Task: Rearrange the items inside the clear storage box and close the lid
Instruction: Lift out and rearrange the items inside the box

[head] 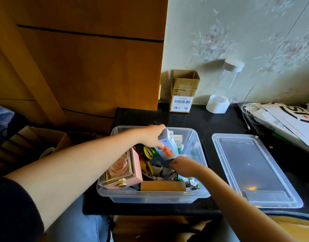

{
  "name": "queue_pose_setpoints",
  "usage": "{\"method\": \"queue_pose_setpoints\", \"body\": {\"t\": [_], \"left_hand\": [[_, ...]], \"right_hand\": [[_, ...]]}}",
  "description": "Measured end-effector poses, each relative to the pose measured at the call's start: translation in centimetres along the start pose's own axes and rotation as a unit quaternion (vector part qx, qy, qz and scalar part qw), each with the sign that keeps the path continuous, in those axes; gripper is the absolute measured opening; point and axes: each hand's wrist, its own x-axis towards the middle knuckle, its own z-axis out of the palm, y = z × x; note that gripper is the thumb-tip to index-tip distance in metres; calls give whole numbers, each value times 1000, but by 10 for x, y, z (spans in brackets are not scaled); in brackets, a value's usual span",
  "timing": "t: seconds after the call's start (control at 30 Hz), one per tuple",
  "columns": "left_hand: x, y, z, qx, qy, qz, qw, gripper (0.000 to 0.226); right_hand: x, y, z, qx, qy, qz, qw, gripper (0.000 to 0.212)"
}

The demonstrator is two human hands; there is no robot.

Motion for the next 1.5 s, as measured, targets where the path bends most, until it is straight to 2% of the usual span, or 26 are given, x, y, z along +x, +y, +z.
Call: {"method": "queue_pose_setpoints", "body": {"t": [0.13,0.27,0.33,0.5,0.67,0.83,0.93,1.23,1.37,1.5], "left_hand": [[5,14,11,114,-3,1,993,55],[3,19,18,219,25,10,975,49],[2,18,24,246,34,7,969,54],[8,24,33,161,63,-20,985,64],[13,30,38,112,78,-52,989,63],[11,23,42,143,71,-54,986,71],[12,20,42,173,67,-52,981,68],[21,37,59,114,101,-117,981,74],[18,38,56,92,94,-120,984,65],[19,34,35,41,50,-109,992,47]], "right_hand": [[-4,0,3,45,-27,-23,998,34],[-5,4,3,59,-54,-8,997,48],[-5,5,3,62,-67,-12,996,47],[-2,7,5,97,-51,-2,994,46],[-1,7,6,126,-47,-12,991,42],[-1,8,6,112,-51,-6,992,47],[-1,9,6,104,-44,-6,994,50],[2,11,9,123,-43,-2,991,51],[4,12,10,125,-33,-2,992,48],[5,14,8,148,-15,-9,989,25]]}}
